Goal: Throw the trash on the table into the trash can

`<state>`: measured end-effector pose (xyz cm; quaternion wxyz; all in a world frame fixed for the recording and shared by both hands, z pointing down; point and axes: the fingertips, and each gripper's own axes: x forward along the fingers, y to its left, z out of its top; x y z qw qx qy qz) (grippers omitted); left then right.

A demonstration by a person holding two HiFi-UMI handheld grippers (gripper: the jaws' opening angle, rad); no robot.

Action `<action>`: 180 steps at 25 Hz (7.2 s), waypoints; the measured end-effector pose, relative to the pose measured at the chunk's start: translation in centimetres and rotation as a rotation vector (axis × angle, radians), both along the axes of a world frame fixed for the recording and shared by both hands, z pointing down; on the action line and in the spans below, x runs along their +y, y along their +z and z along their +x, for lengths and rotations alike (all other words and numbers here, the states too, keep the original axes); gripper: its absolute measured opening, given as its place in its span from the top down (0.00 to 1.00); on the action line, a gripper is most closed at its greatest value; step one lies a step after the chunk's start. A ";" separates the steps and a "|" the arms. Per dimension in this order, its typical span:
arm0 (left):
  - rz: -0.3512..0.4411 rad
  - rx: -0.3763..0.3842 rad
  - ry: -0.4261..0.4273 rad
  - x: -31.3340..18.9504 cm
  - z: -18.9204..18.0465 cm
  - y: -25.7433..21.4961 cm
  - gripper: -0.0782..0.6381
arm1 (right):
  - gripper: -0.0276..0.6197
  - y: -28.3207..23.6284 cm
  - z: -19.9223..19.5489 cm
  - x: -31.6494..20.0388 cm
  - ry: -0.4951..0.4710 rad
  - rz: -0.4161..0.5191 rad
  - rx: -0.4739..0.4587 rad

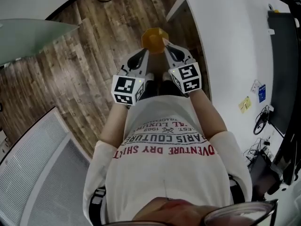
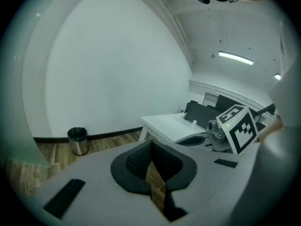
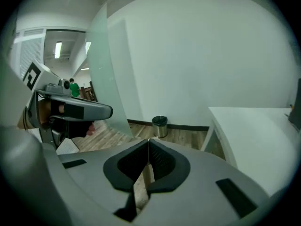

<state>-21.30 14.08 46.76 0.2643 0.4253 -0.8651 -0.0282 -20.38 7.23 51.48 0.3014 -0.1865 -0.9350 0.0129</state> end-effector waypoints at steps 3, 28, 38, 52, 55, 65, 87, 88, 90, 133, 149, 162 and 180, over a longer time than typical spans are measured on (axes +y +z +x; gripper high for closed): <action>0.009 0.049 -0.128 3.1 -2.2 3.3 0.86 | 0.92 3.9 -2.9 2.3 -0.092 0.006 0.002; -0.061 0.255 -0.375 9.5 -3.2 45.4 0.86 | 0.91 52.8 -7.9 3.2 -0.073 -0.068 0.291; -0.081 0.251 -0.347 8.6 -3.7 45.5 0.86 | 0.67 54.7 -7.3 2.0 -0.034 -0.059 0.406; -0.059 0.190 -0.321 5.8 -4.5 26.7 0.86 | 0.92 29.8 -8.0 0.7 0.027 0.012 0.193; -0.033 0.163 -0.288 4.9 -5.6 18.8 0.86 | 0.92 20.7 -8.3 0.5 0.040 0.016 0.152; 0.049 -0.031 -0.124 0.8 -6.9 -0.9 0.86 | 0.92 -0.7 -6.0 -2.7 0.186 0.030 -0.015; 0.276 -0.218 0.766 -33.4 27.0 -13.4 0.86 | 0.92 -14.7 36.7 -32.4 1.154 0.192 -0.312; 0.292 -0.230 0.798 -34.5 29.1 -13.8 0.86 | 0.92 -14.8 39.2 -33.2 1.191 0.198 -0.316; 0.318 -0.249 0.855 -36.5 32.9 -14.2 0.86 | 0.92 -14.7 44.0 -34.6 1.254 0.213 -0.315; 0.154 -0.127 1.123 -45.9 42.0 -7.3 0.86 | 0.86 -3.5 51.6 -41.6 1.399 -0.008 -0.014; 0.007 0.015 1.205 -51.0 38.7 0.4 0.86 | 0.73 10.1 50.8 -45.1 1.427 -0.190 0.492; -0.001 0.035 1.225 -50.8 39.1 1.4 0.86 | 0.91 10.3 50.2 -44.4 1.421 -0.161 0.494; 0.105 -0.057 1.004 -41.1 38.7 -3.8 0.86 | 0.91 -0.7 47.8 -38.9 1.251 -0.101 0.184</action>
